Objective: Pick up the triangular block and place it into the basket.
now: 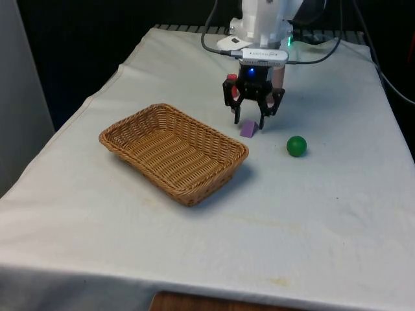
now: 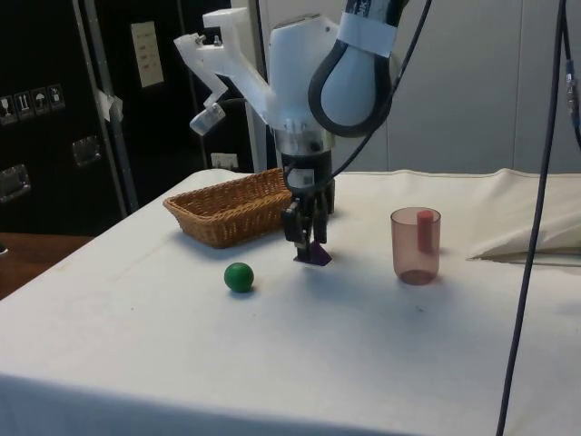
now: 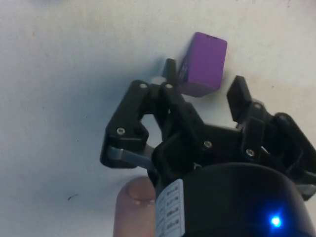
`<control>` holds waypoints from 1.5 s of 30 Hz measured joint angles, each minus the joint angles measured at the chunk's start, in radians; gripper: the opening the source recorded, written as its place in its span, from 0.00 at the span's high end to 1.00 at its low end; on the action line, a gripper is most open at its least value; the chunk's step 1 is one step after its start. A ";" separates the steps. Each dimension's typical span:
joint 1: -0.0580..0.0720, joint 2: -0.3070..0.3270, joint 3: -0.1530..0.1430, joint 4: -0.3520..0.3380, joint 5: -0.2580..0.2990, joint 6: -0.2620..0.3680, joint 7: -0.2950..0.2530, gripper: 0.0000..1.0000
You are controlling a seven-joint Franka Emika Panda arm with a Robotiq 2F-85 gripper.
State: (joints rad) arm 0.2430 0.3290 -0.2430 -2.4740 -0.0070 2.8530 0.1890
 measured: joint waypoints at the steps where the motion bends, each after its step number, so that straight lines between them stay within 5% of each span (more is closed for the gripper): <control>1: 0.000 0.000 0.000 0.000 0.000 0.000 0.000 0.48; 6: 0.001 0.001 0.000 0.000 0.000 0.000 0.000 0.67; 22: 0.001 -0.022 -0.002 0.002 0.000 -0.008 0.000 0.67; 30: 0.001 -0.106 -0.009 0.008 -0.004 -0.087 -0.002 0.67; 45: -0.001 -0.172 -0.031 0.072 -0.022 -0.201 -0.004 0.67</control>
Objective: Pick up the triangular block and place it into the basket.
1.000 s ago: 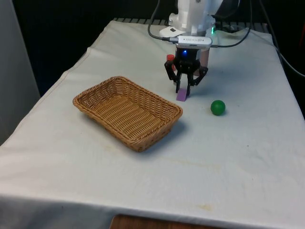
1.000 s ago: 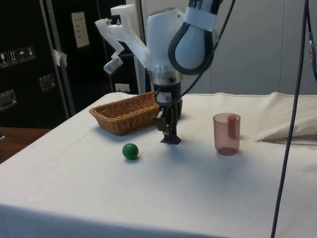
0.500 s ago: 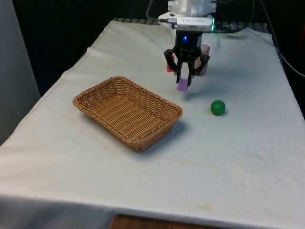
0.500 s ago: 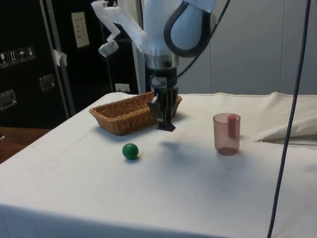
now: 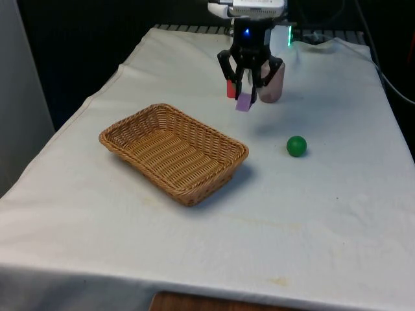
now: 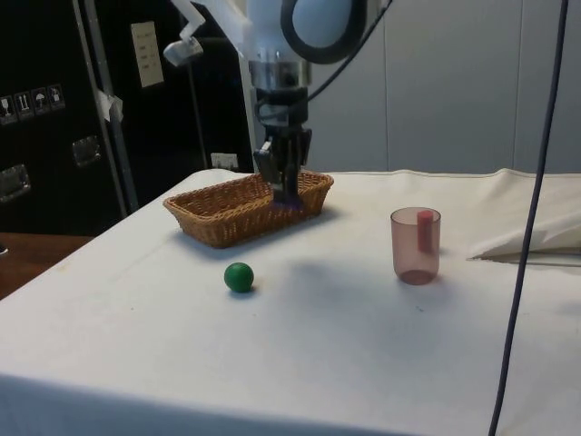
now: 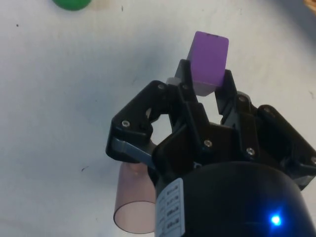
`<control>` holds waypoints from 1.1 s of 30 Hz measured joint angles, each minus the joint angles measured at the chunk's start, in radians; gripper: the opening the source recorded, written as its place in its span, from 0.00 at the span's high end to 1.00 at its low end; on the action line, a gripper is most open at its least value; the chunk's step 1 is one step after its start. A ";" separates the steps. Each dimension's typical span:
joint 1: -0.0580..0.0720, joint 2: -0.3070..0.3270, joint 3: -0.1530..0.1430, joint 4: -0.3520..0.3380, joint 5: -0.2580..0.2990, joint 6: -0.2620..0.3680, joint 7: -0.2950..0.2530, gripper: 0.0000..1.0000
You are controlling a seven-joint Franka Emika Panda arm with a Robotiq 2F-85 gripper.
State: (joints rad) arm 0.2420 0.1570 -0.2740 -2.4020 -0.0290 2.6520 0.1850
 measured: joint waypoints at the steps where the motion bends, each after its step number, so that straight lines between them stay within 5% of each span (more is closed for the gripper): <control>1: 0.000 0.000 0.000 0.000 0.000 0.000 0.000 0.67; 15: -0.002 -0.007 -0.022 0.101 0.000 -0.094 0.001 0.67; 33: -0.007 0.072 -0.058 0.206 0.002 -0.101 -0.009 0.67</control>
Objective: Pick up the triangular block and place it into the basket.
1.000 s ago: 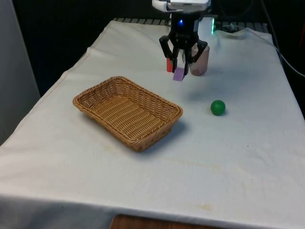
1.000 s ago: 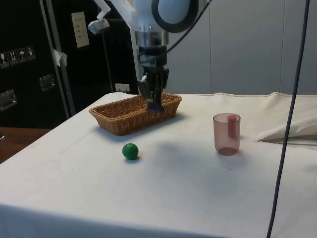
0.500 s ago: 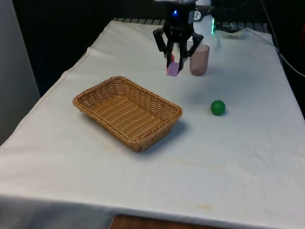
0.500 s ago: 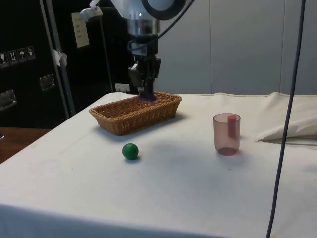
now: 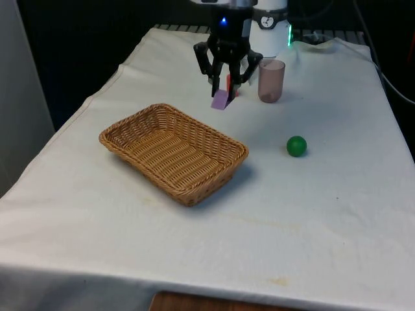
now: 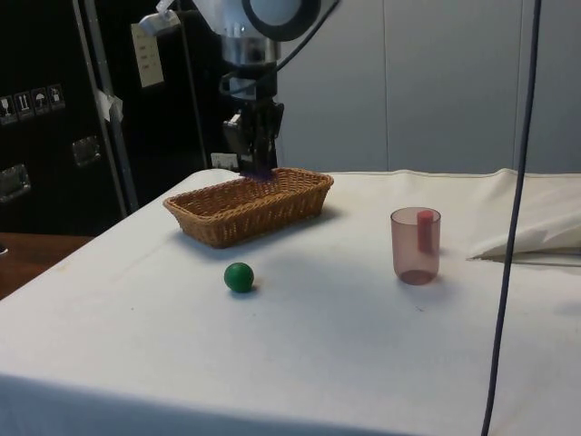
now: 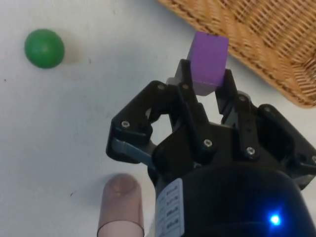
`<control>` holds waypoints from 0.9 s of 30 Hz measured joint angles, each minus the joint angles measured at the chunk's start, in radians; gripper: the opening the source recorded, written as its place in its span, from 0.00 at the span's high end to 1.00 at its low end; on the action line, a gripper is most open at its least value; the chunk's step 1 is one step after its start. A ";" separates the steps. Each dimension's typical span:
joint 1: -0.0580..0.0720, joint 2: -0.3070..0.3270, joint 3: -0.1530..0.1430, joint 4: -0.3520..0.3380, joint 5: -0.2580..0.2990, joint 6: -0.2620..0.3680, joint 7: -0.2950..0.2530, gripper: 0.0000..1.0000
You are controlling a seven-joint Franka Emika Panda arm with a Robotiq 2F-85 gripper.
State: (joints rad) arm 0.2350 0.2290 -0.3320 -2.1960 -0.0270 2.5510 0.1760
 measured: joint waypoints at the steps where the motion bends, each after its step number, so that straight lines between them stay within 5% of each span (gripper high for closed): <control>1: -0.001 0.005 -0.002 0.007 0.000 0.000 -0.001 0.67; 27: -0.026 0.175 -0.063 0.209 0.061 -0.031 -0.070 0.67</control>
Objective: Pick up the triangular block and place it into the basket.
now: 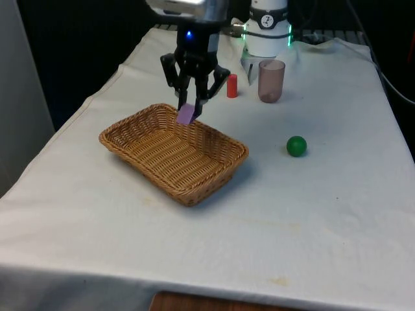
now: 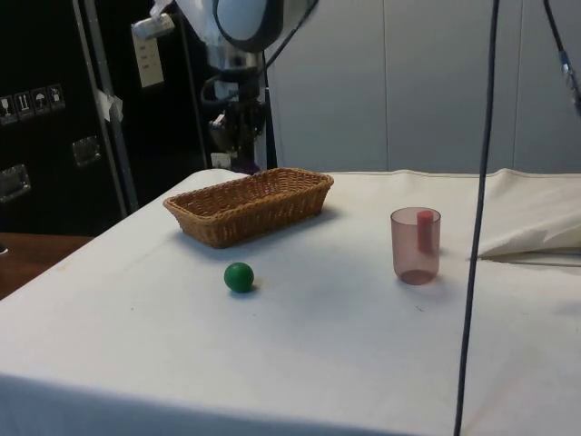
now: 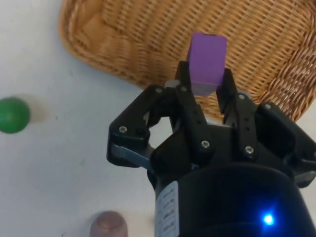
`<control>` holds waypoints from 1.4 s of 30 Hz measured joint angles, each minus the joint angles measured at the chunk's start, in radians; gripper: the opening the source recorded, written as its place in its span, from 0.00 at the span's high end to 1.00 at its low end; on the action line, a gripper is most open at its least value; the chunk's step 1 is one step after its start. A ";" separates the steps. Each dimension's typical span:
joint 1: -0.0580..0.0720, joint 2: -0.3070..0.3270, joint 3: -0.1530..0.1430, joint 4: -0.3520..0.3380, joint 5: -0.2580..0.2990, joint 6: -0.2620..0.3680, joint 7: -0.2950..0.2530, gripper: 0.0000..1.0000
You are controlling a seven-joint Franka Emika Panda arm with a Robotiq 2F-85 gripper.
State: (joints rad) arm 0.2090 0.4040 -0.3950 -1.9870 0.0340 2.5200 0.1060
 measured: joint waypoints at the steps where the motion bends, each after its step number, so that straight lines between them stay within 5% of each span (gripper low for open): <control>1: -0.001 0.010 -0.004 0.004 0.007 0.002 -0.006 0.67; 14: -0.019 0.125 -0.023 0.014 0.143 0.100 -0.111 0.67; 29: -0.021 0.154 -0.023 0.022 0.156 0.113 -0.120 0.67; 42: -0.020 0.151 -0.023 0.022 0.156 0.112 -0.120 0.07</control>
State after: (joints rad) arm 0.1890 0.5550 -0.4180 -1.9650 0.1900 2.6320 -0.0140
